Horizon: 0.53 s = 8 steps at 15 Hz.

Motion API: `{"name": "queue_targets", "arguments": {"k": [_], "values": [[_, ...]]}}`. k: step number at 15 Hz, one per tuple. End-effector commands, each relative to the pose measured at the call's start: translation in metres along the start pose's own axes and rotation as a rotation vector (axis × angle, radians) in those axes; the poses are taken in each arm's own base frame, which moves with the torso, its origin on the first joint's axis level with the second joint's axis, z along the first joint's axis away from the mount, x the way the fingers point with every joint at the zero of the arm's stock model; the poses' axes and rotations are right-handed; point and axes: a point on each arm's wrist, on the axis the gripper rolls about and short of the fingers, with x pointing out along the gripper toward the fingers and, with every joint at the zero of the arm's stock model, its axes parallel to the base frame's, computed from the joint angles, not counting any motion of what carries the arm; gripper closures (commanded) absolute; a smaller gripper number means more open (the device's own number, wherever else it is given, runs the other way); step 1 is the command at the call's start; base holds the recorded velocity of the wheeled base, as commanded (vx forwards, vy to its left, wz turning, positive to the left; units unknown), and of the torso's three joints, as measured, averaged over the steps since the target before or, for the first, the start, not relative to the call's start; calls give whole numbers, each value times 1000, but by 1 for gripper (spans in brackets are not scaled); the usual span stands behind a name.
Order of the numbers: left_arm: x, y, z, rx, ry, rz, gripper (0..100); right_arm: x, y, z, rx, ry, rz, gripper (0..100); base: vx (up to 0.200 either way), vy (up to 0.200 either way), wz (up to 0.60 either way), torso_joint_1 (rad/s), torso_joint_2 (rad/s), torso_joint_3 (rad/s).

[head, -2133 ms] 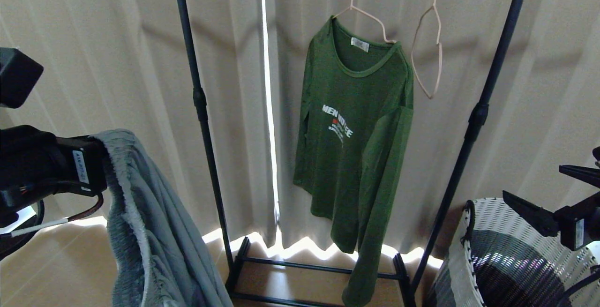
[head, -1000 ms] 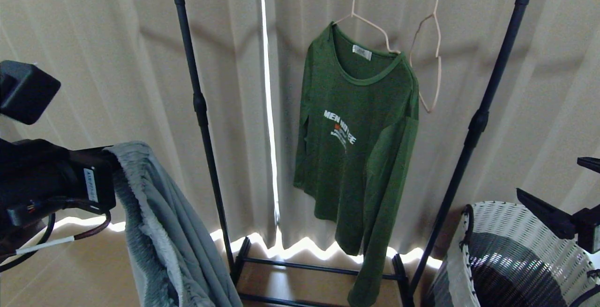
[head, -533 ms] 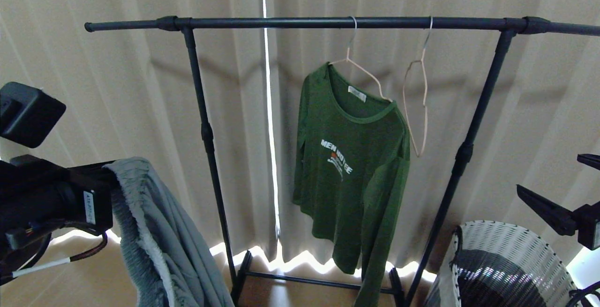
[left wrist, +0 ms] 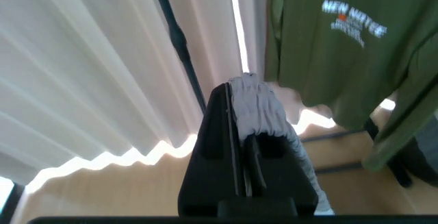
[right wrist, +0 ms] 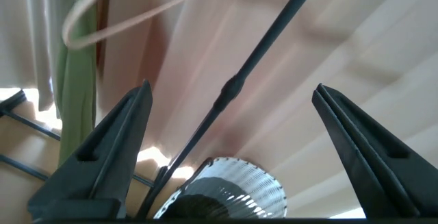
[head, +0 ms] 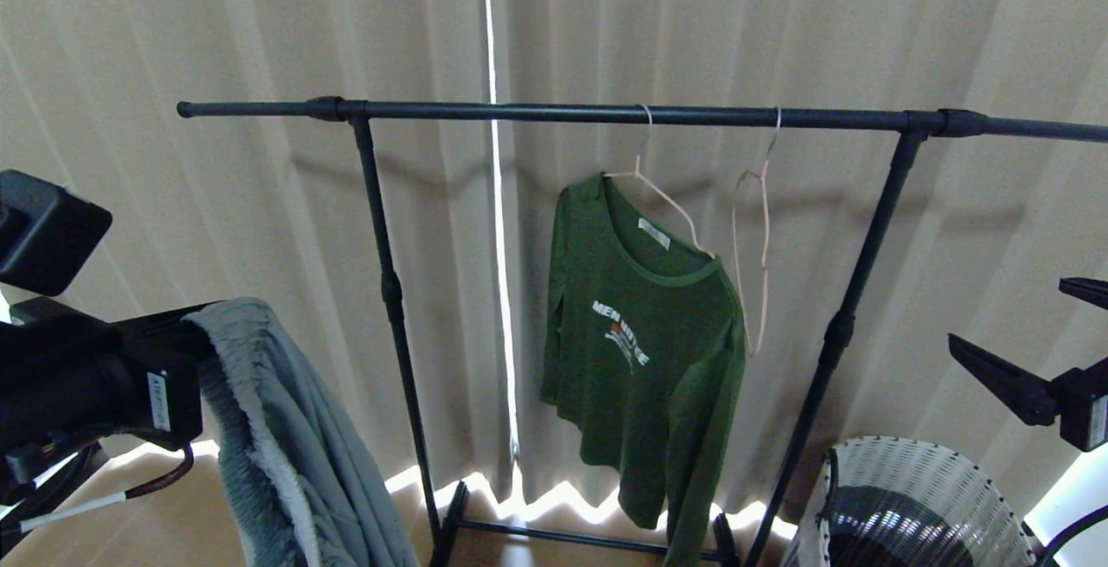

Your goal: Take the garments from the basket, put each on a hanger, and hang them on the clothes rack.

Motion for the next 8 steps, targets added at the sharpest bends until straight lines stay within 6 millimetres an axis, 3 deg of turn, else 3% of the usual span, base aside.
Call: {"name": "queue_targets", "arguments": {"k": [1, 3, 7, 8], "values": [[1, -1, -6, 10, -2, 1, 100, 1, 1, -1, -1, 5, 3, 0, 0, 0, 0, 232, -505, -281], [1, -1, -6, 9, -9, 3, 100, 1, 2, -4, -1, 15, 9, 0, 0, 0, 0, 156, -339, -185], [1, -1, -6, 6, -9, 3, 100, 1, 2, -4, -2, 16, 13, 0, 0, 0, 0, 24, -70, -35], [1, -1, -6, 6, -8, 3, 100, 1, 2, -4, -2, 15, 12, 0, 0, 200, 0, 7, -7, 2]]}}
